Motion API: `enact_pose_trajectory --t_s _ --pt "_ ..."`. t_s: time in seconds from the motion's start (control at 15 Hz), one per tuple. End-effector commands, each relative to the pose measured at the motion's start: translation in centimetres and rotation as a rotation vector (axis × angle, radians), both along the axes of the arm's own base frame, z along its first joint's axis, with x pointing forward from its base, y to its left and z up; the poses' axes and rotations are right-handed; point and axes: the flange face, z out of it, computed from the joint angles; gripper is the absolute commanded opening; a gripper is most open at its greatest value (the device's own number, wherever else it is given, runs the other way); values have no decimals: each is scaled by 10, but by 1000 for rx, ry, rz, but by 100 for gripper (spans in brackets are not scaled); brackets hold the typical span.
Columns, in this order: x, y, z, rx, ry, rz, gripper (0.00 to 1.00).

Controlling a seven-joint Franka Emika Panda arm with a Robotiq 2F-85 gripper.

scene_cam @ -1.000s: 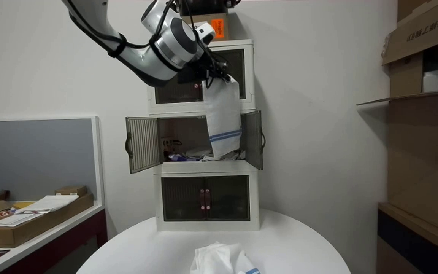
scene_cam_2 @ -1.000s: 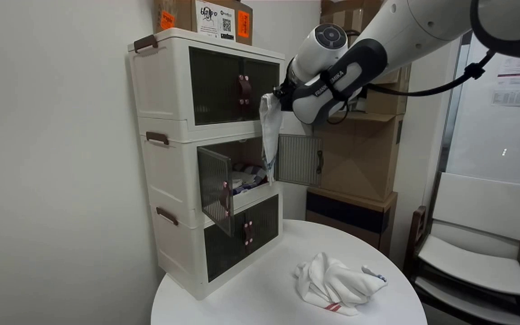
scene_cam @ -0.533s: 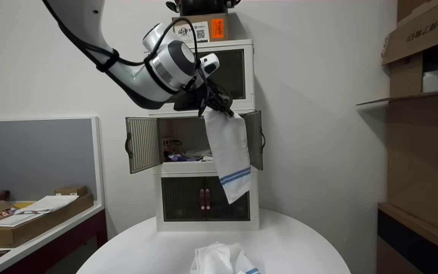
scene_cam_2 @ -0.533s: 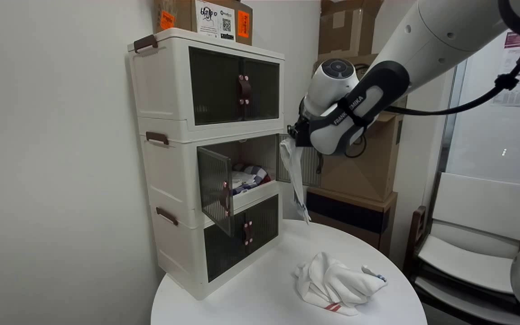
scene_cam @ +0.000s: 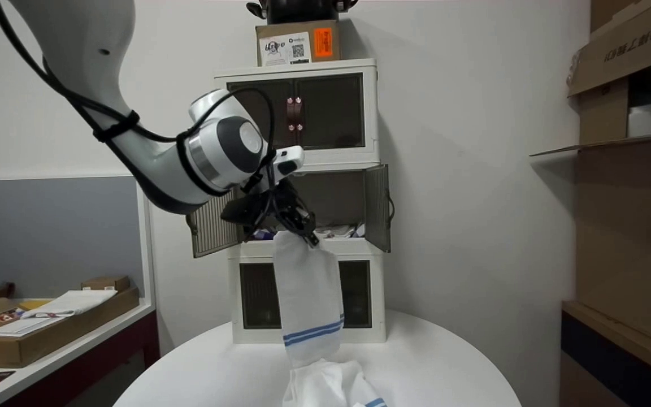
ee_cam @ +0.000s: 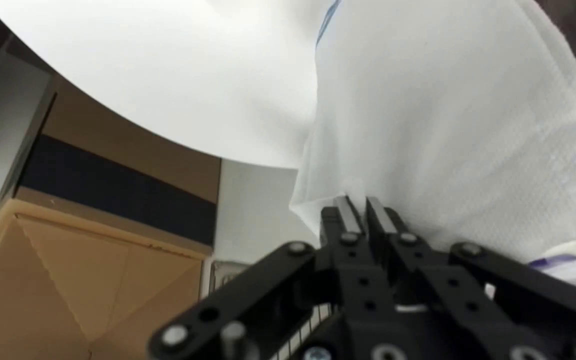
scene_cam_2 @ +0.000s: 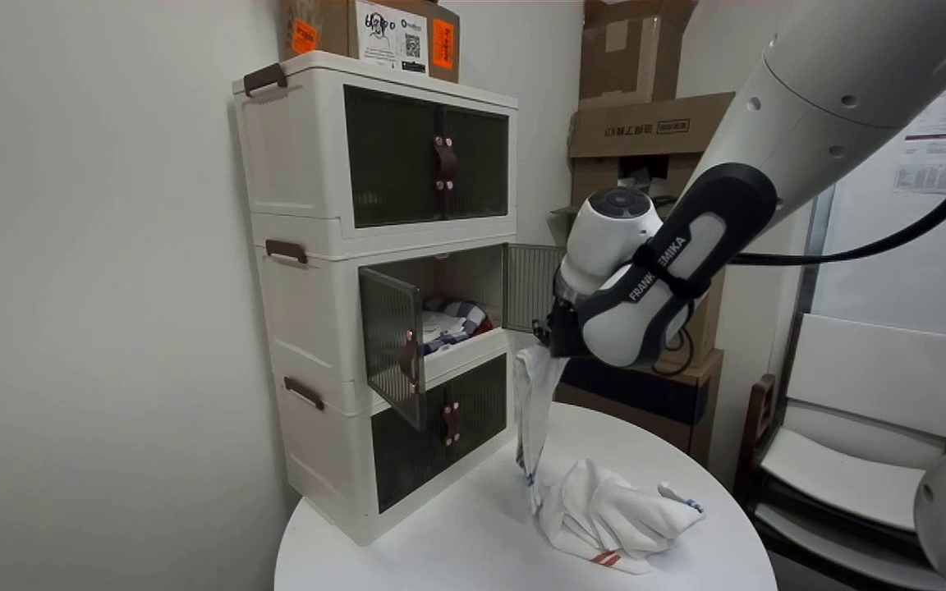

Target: Remove one towel from the middle cabinet

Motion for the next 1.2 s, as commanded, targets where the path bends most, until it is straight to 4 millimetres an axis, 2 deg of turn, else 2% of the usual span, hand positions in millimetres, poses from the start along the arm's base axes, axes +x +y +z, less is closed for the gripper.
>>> enact_pose_trajectory --t_s 0.0,0.27,0.53,0.73,0.93,1.0,1.07,1.13 --pt "-31 10 -42 38 76 34 2" --pt "-64 5 -75 36 148 66 2" --pt "-95 -22 -97 12 203 120 2" --pt "-118 -51 -101 -20 221 106 2" --pt "-119 -78 -92 -41 226 80 2" --pt "-121 -84 -91 -41 227 68 23" --pt "-122 -87 -91 -41 233 66 34" --pt "-122 -89 -89 -45 234 68 40"
